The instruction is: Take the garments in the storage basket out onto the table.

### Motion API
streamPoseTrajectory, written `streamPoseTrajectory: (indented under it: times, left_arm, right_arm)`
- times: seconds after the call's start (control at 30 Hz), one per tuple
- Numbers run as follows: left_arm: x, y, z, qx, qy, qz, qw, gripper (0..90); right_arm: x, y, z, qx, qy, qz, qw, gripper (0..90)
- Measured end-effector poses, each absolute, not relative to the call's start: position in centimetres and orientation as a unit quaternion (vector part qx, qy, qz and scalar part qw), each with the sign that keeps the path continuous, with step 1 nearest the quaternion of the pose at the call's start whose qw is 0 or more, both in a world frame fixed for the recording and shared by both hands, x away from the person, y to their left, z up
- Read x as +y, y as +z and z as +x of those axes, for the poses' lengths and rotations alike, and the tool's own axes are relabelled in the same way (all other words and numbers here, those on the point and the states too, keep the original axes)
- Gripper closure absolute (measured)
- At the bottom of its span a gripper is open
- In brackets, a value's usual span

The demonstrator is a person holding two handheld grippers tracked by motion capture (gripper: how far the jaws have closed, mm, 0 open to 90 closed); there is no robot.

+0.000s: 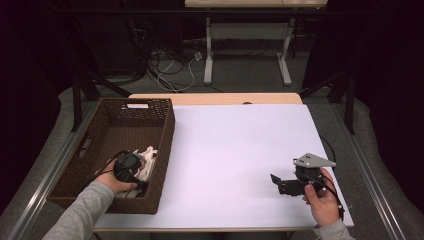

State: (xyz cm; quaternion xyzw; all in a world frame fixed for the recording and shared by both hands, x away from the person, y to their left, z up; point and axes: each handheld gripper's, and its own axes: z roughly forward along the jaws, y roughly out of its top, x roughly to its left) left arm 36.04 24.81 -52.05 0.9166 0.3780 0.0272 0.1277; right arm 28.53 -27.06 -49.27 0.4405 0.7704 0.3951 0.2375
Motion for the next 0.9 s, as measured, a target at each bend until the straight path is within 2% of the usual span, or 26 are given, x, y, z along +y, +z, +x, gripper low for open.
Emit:
streamPoseTrajectory:
  times: [0.17, 0.43, 0.9]
  left_arm:
    - [25.3, -51.9, 36.3, 0.386, 0.02, 0.912, 0.137, 50.1]
    - [25.2, -51.6, 36.2, 0.388, 0.028, 0.91, 0.142, 62.0]
    - [25.4, -50.7, 36.1, 0.396, 0.063, 0.898, 0.18, 65.1]
  right_arm:
    - [-27.0, -49.4, 28.5, 0.772, 0.394, 0.44, 0.236, 5.3]
    - [-26.9, -49.4, 28.6, 0.772, 0.395, 0.438, 0.237, 5.8]
    - [-26.9, -49.5, 28.6, 0.772, 0.394, 0.438, 0.238, 6.4]
